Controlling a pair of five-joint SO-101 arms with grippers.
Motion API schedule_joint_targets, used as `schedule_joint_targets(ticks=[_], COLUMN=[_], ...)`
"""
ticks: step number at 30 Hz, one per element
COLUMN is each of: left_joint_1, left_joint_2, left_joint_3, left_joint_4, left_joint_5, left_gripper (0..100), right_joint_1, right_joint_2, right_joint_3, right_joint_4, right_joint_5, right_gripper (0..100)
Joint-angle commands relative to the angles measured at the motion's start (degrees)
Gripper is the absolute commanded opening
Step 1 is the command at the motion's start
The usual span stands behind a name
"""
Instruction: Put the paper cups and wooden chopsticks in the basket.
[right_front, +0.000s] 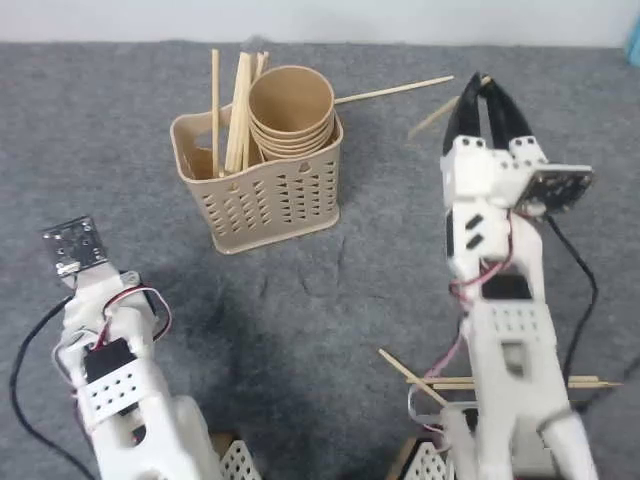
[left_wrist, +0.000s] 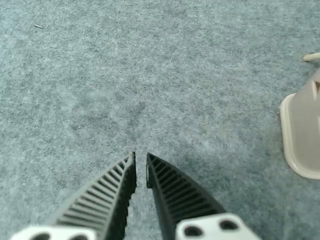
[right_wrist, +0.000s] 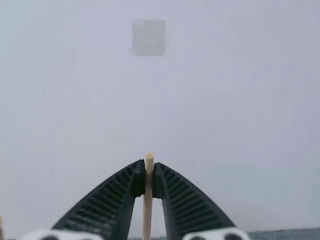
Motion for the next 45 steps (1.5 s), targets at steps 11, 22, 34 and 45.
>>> schedule_joint_targets(ticks=[11,22,34,45], left_joint_1=[-0.1,0.2,0.2,0.2], left_joint_2=[-1.2,-1.2,-1.2,-0.9], left_joint_3=[-0.3,-0.3,-0.3,-0.2], left_joint_4=[-1.5,-1.6,-1.6,-3.1], left_joint_5=[-0.3,-0.3,-2.0,-1.9], left_gripper=[4,4,4,4], right_joint_1=[1.7,1.5,3.3,4.7], right_joint_2=[56.7,88.7,92.3,71.1], right_joint_3=[-50.9,-90.9,-97.2,-75.5], right_joint_4=[-18.0,-8.0,9.3,23.7], right_joint_5=[-7.4,-1.3,-4.5,-13.3], right_gripper=[0.9,0.9,0.9,0.8])
